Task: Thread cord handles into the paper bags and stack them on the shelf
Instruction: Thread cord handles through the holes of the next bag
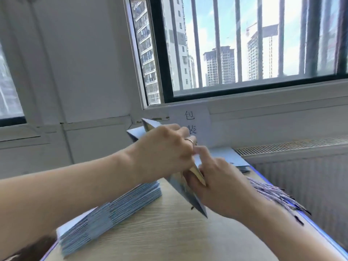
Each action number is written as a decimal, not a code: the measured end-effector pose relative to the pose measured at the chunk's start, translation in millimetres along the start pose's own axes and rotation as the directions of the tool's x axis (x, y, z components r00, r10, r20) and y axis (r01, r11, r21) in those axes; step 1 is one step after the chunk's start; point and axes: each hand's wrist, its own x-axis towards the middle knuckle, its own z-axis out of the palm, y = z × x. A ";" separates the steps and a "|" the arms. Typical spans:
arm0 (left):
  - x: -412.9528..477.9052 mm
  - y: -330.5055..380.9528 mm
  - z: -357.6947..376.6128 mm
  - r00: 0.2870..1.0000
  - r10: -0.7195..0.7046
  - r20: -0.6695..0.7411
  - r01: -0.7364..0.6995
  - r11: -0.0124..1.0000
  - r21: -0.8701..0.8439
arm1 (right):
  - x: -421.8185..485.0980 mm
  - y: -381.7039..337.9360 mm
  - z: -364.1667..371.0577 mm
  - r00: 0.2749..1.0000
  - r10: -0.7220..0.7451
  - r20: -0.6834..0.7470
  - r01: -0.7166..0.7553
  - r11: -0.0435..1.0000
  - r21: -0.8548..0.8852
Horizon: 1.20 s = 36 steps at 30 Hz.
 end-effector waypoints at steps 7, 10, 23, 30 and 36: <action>-10.1 29.1 39.6 0.963 -0.170 -0.209 0.176 0.984 0.010 | -3.9 4.7 60.6 0.989 0.145 -0.040 -0.138 0.982 0.132; -16.0 44.5 51.8 0.872 -0.377 -0.312 0.391 0.920 -0.018 | -12.8 4.4 83.7 0.986 0.166 -0.015 -0.159 0.967 0.197; -8.5 119.5 84.8 0.250 -0.963 0.101 0.629 0.082 -0.773 | -20.8 7.1 102.7 0.988 0.096 0.118 -0.128 0.946 0.299; -21.0 110.4 91.5 0.296 -0.950 0.100 0.677 0.135 -0.723 | -2.1 40.7 67.6 0.926 -0.046 0.376 -0.059 0.963 0.263; -23.6 92.6 108.8 0.357 -0.933 0.042 0.643 0.213 -0.736 | 53.6 89.3 22.2 0.931 0.003 0.364 -0.039 0.995 0.091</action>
